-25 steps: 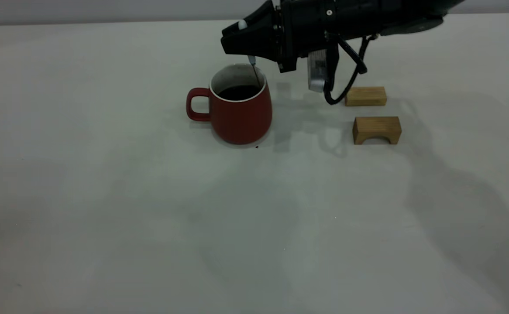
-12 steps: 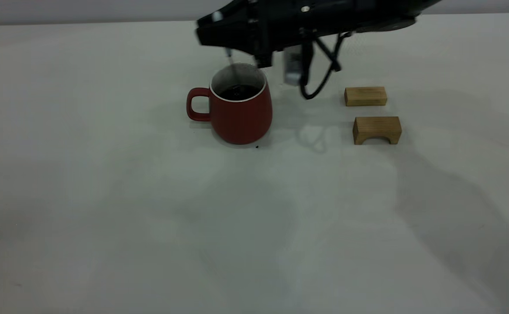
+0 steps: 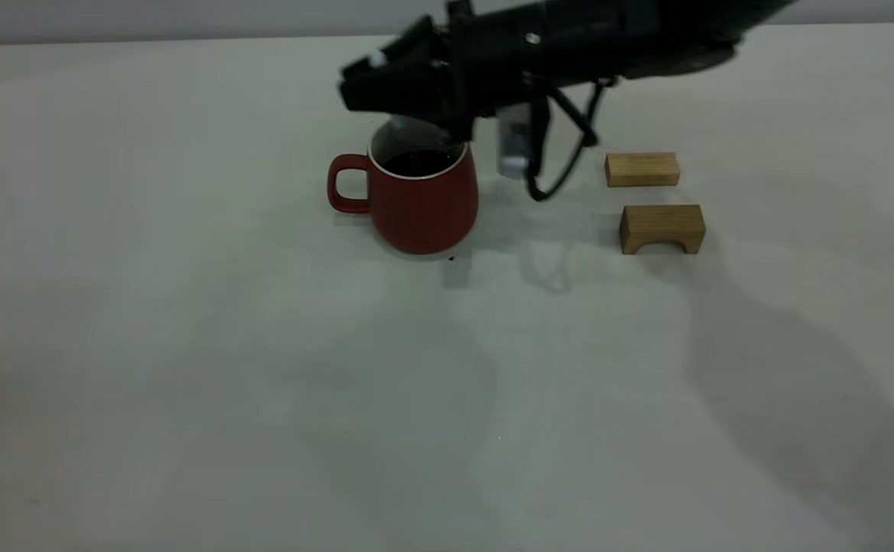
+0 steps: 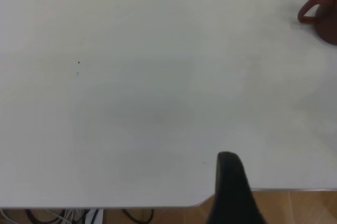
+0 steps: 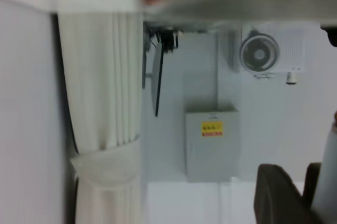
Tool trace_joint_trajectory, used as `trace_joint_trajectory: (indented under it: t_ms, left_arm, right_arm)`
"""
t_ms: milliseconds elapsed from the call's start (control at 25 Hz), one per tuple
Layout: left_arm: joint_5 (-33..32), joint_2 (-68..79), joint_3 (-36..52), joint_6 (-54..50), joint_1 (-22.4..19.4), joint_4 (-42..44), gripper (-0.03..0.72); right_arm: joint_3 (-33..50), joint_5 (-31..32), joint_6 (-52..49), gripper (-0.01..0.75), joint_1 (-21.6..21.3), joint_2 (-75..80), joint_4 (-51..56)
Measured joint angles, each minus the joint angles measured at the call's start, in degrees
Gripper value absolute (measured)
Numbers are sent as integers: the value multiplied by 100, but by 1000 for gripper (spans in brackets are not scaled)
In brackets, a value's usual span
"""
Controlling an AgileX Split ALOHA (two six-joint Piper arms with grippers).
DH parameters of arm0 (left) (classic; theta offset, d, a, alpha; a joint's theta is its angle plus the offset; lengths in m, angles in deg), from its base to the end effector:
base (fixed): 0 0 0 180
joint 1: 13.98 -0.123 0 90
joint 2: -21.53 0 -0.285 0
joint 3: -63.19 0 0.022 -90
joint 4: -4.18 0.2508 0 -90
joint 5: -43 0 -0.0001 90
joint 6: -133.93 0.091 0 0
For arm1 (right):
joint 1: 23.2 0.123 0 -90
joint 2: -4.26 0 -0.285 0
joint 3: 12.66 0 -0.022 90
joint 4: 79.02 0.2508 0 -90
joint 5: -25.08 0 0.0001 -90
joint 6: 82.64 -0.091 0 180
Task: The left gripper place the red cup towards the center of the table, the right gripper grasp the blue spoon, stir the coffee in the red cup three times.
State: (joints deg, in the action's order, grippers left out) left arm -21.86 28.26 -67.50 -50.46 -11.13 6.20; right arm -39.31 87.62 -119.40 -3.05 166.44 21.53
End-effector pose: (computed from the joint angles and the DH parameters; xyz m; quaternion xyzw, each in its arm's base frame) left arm -0.0091 0.0034 0.2680 -0.0130 0.8697 -0.0136 0.4932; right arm 0.4445 0.2477 0.0271 -0.5438 -0.5585 -0.4958 0.3828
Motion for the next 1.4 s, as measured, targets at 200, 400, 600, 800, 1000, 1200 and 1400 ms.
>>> trace_joint_trajectory:
  t_ms: [200, 400, 600, 800, 1000, 1200, 1400]
  left_arm:
    - [0, 0, 0, 0, 0, 0, 558]
    - [0, 0, 0, 0, 0, 0, 558]
    - [0, 0, 0, 0, 0, 0, 558]
    - [0, 0, 0, 0, 0, 0, 558]
    - [0, 0, 0, 0, 0, 0, 558]
    - [0, 0, 0, 0, 0, 0, 558]
    - [0, 0, 0, 0, 0, 0, 558]
  right_arm:
    - [-346, -6, 0, 122, -206, 94, 14]
    - [28, -191, -6, 122, -338, 81, 8]
    - [65, -142, -6, 122, -227, 86, -24]
    - [88, 275, 65, 125, -236, 86, 3]
    - [92, 287, 1006, 291, -236, -23, -88]
    - [92, 321, 2448, 570, -236, -195, -234]
    - [99, 329, 3325, 649, -236, -505, -1498]
